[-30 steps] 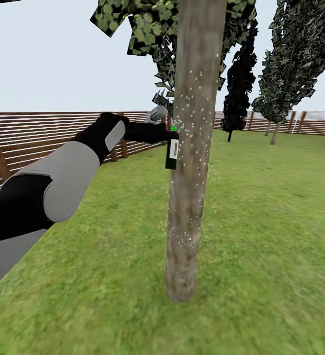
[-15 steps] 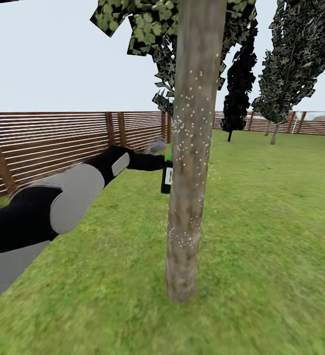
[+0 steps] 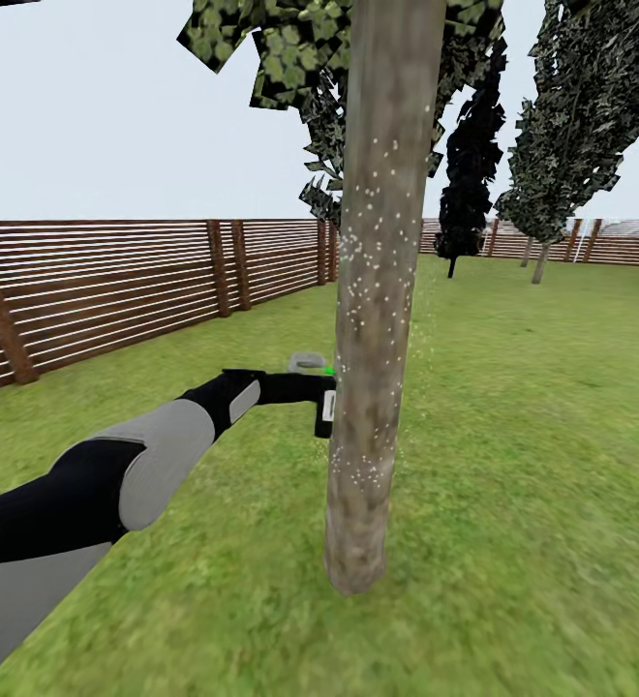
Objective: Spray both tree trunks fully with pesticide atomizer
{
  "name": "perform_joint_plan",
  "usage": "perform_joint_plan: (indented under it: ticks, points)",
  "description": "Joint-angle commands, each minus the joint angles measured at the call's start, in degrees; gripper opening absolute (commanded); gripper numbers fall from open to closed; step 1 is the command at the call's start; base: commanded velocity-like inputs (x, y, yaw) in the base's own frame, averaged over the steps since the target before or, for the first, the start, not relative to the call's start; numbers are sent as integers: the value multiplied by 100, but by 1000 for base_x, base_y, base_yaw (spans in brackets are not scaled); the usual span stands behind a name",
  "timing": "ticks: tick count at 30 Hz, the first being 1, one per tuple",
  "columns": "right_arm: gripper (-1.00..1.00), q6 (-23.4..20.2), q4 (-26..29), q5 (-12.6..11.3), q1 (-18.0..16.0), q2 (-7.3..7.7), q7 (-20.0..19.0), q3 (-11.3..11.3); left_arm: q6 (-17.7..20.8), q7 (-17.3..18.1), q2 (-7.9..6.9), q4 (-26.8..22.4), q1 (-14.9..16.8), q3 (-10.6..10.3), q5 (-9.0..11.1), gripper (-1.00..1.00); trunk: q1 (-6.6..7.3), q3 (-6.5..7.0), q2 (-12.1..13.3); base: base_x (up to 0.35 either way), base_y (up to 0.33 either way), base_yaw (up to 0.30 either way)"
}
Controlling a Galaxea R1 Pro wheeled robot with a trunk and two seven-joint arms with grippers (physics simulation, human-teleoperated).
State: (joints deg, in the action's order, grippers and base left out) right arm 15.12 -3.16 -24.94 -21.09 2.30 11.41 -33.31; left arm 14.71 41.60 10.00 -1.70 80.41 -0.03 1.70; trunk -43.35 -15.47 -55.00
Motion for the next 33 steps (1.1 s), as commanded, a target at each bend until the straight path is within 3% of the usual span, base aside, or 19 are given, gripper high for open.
perform_joint_plan:
  ticks: [1, 5, 10, 13, 17, 23, 26, 27, 28, 29, 30, 33]
  points:
    - [100, 0, 0, -1, 0, -1, 1, 0, -2, 189, 0, -3, 0, 0, 4, -100, 0, 0, 0, 0, 0, 0]
    - [100, 0, 0, -2, 0, 0, 0, 0, -3, 841, 0, -6, 1, -5, 6, -100, 0, 0, 0, 0, 0, 0]
    - [100, 0, -4, -1, 0, 2, -1, 2, 0, 952, 0, -9, 1, 1, 2, -100, 0, 0, 0, 0, 0, 0]
    - [100, 0, -1, -2, 0, 7, 0, 3, 19, 41, 0, -16, 1, 3, -2, -100, 0, 0, 0, 0, 0, 0]
    - [100, 0, 0, -2, 0, 7, 0, 1, 25, -857, 0, -29, 1, 11, -1, -100, 0, 0, 0, 0, 0, 0]
    - [100, 0, -4, -2, 0, -1, 0, 0, 23, -1135, 0, -17, 1, 45, -9, -100, 0, 0, 0, 0, 0, 0]
    - [100, 0, -3, -2, 0, -1, -2, 0, 29, -1622, 0, -10, -1, 42, -5, -100, 0, 0, 0, 0, 0, 0]
    - [100, 0, -3, -2, 0, 0, 0, 0, 31, -1536, 0, -8, -4, 35, -4, -100, 0, 0, 0, 0, 0, 0]
    - [100, 0, -3, -2, 0, -1, 1, 0, 31, -1030, 0, -7, -6, 32, -3, -100, 0, 0, 0, 0, 0, 0]
    - [100, 0, -5, -2, 0, -1, -2, 0, 32, -246, 0, -4, -7, 30, -3, -100, 0, 0, 0, 0, 0, 0]
    - [100, 0, -5, -2, 0, 0, -2, 0, 32, 312, 0, -1, -8, 30, -3, -100, 0, 0, 0, 0, 0, 0]
    - [100, 0, -6, -2, 0, 0, -2, 0, 27, 633, 0, -5, -195, 29, -17, -100, 0, 0, 0, 0, 0, 0]
